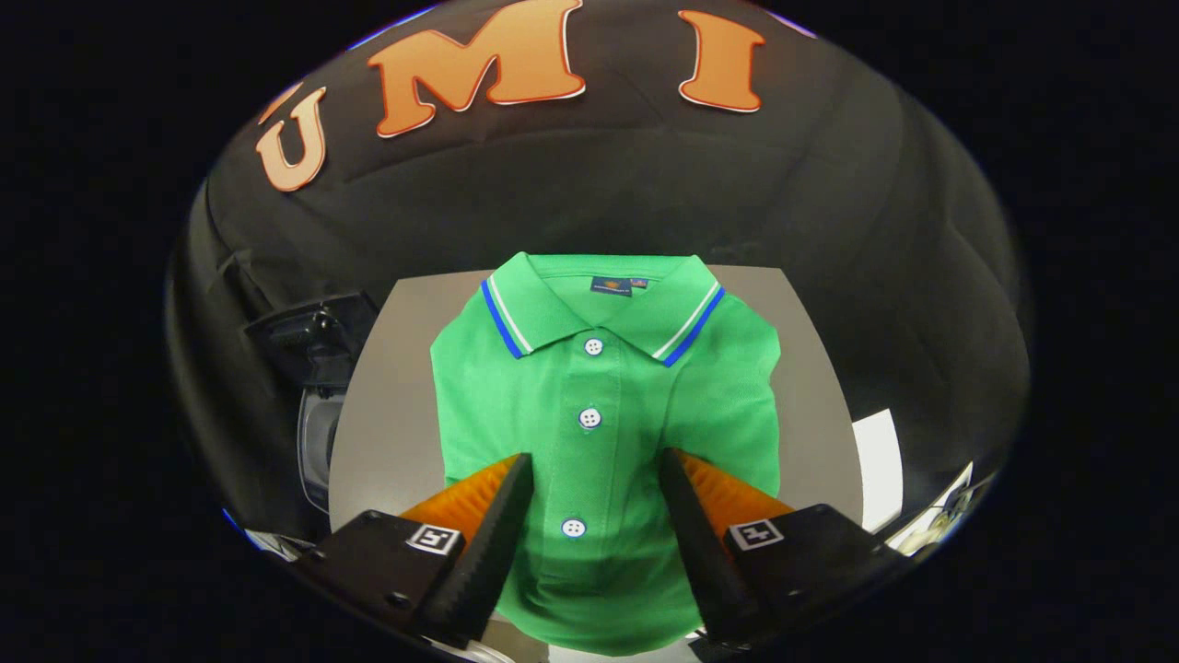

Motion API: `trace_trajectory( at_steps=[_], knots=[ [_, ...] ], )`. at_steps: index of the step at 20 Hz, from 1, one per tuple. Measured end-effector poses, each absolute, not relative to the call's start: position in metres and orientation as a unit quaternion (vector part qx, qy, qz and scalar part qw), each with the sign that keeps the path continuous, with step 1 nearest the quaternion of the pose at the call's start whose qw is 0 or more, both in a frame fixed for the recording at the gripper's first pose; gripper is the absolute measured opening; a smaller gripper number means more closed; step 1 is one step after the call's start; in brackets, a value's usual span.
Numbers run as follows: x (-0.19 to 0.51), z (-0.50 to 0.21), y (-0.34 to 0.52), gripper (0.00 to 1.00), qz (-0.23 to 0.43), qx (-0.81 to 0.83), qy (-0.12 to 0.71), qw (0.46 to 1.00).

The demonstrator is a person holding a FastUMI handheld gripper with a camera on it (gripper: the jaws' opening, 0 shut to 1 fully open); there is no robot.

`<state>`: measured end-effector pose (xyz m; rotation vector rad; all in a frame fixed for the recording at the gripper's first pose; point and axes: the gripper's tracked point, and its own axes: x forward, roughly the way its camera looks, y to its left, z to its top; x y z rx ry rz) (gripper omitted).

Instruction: Put the clothes into the washing machine and then close the washing machine lid.

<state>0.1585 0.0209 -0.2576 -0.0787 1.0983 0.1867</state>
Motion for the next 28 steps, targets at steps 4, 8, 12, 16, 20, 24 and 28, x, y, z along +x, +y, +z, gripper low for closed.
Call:
trace_trajectory(
  at_steps=[4, 8, 12, 16, 20, 24, 28],
  knots=[
    [0.158, -0.257, 0.025, 0.35, 0.103, -0.043, 0.528, 0.842],
    [0.158, -0.257, 0.026, 0.23, 0.101, -0.041, 0.519, 0.848],
    [0.159, -0.255, 0.025, 0.17, 0.098, -0.047, 0.507, 0.855],
    [0.16, -0.253, 0.026, 0.17, 0.11, -0.041, 0.463, 0.879],
    [0.163, -0.242, 0.028, 0.17, 0.113, -0.036, 0.358, 0.926],
    [0.167, -0.225, 0.036, 0.17, 0.115, -0.018, 0.27, 0.956],
    [0.16, -0.197, 0.049, 0.17, 0.138, 0.04, 0.206, 0.968]
  ],
)
